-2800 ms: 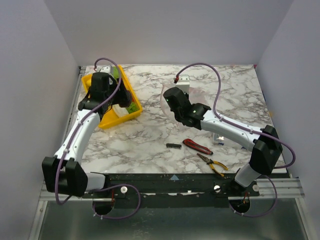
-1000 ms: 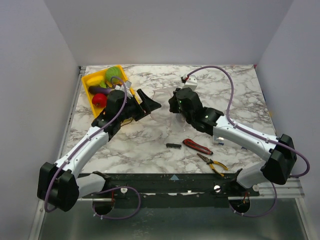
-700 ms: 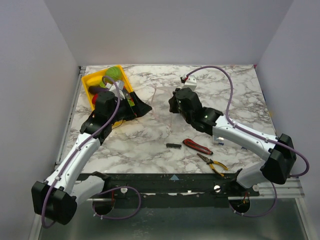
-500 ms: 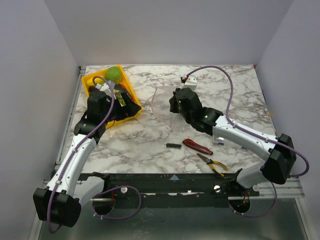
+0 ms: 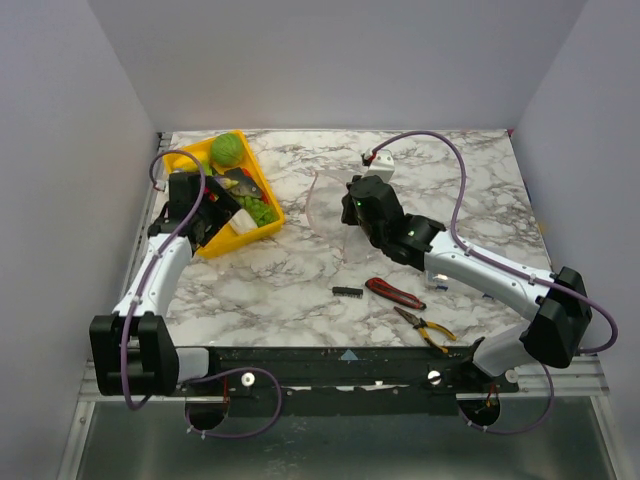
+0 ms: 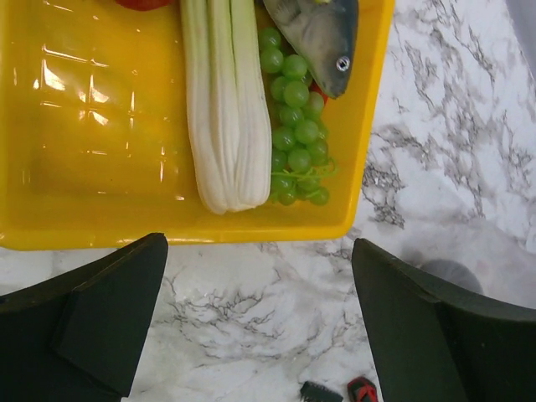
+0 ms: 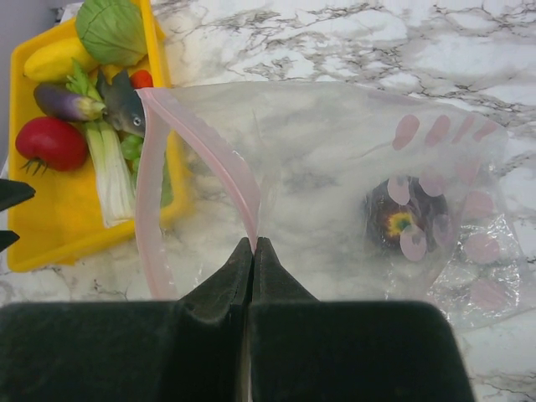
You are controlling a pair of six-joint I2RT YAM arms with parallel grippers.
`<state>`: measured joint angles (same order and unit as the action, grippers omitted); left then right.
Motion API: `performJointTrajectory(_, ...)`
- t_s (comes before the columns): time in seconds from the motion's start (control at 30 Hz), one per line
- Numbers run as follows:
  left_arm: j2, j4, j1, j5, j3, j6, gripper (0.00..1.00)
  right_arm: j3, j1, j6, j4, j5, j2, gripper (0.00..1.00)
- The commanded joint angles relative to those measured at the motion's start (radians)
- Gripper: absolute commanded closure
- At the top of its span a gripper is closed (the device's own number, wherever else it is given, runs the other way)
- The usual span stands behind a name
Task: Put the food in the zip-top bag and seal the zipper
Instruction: Pick up the fake fruit from the bin.
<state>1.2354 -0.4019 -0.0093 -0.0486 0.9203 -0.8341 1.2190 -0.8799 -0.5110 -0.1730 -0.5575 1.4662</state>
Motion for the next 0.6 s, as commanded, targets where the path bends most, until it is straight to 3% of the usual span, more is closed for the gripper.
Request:
performJointTrajectory(0.0,0.116,-0.008,0.065,0.106,0.115,-0.107,0.09,-0.016,-0.002,0.020,0.001,-0.046,0.004,1.00)
performJointTrajectory(0.13,0.269,-0.042,0.131,0.091,0.244,-0.094,0.12,-0.023,-0.002,0.019,0.001,-0.047,0.004,1.00)
performJointTrajectory(0.23,0.379,-0.120,0.157,0.167,0.361,-0.081,0.09,-0.021,-0.002,0.019,0.000,-0.049,0.011,1.00)
performJointTrajectory(0.3,0.442,-0.126,0.176,0.135,0.410,-0.086,0.09,-0.017,-0.002,0.022,0.003,-0.047,0.016,1.00)
performJointTrajectory(0.57,0.646,-0.275,0.197,0.173,0.616,-0.190,0.09,-0.013,-0.003,0.027,0.006,-0.049,0.036,1.00)
